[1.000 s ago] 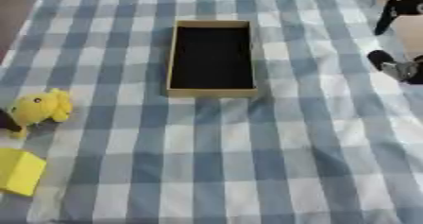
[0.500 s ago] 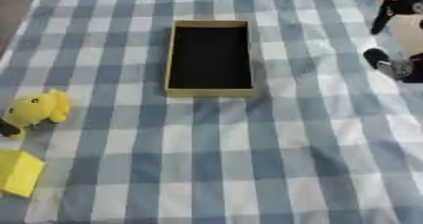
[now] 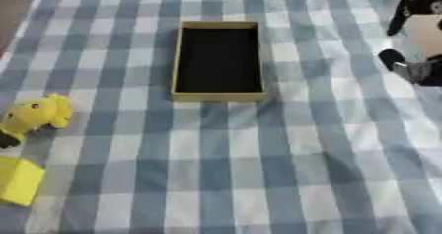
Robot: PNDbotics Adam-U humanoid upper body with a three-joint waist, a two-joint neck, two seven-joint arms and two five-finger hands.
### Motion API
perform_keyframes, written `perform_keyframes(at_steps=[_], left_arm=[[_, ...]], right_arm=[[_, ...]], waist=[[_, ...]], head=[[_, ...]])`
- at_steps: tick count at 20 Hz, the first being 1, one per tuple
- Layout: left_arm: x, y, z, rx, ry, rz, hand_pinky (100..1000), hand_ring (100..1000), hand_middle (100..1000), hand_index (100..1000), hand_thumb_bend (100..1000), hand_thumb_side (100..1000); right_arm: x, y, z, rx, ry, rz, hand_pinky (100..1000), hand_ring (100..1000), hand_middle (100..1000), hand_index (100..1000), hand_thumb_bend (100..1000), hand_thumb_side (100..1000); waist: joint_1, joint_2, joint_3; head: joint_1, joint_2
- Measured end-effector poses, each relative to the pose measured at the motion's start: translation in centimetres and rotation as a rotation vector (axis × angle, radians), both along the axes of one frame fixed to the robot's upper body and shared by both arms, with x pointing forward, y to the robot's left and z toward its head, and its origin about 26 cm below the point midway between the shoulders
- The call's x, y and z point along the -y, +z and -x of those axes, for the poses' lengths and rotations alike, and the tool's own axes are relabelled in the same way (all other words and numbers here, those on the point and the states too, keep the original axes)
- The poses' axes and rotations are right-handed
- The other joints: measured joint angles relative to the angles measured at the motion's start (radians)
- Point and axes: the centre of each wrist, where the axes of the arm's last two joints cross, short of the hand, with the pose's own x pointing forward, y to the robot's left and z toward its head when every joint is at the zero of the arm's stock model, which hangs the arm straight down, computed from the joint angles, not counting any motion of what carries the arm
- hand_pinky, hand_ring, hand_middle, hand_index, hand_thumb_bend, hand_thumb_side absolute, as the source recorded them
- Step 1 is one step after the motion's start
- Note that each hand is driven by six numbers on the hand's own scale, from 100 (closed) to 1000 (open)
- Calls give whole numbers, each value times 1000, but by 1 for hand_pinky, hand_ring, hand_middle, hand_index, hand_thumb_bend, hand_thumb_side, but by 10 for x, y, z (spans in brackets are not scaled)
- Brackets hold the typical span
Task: Pick up objects on the table and place them in the box.
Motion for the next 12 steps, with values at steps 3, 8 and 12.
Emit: perform_keyframes(at_steps=[3, 8, 12], left_arm=[[1, -2, 0, -4, 8, 7, 889, 878, 771, 944, 615, 699], [1, -3, 0, -2, 22, 3, 874, 864, 754, 897, 616, 654], [3, -5, 0, -5, 33, -2, 863, 855, 743, 873, 624, 609]], right_arm=[[0, 0, 0, 2, 0, -3, 632, 708, 607, 624, 205, 366], [-1, -1, 0, 2, 2, -9, 630, 707, 607, 624, 199, 380], [-1, -1, 0, 2, 5, -11, 629, 707, 606, 623, 197, 388]], waist=[[0, 0, -1], [-2, 0, -3], [-2, 1, -7]], head=[[0, 0], [2, 0], [4, 0]])
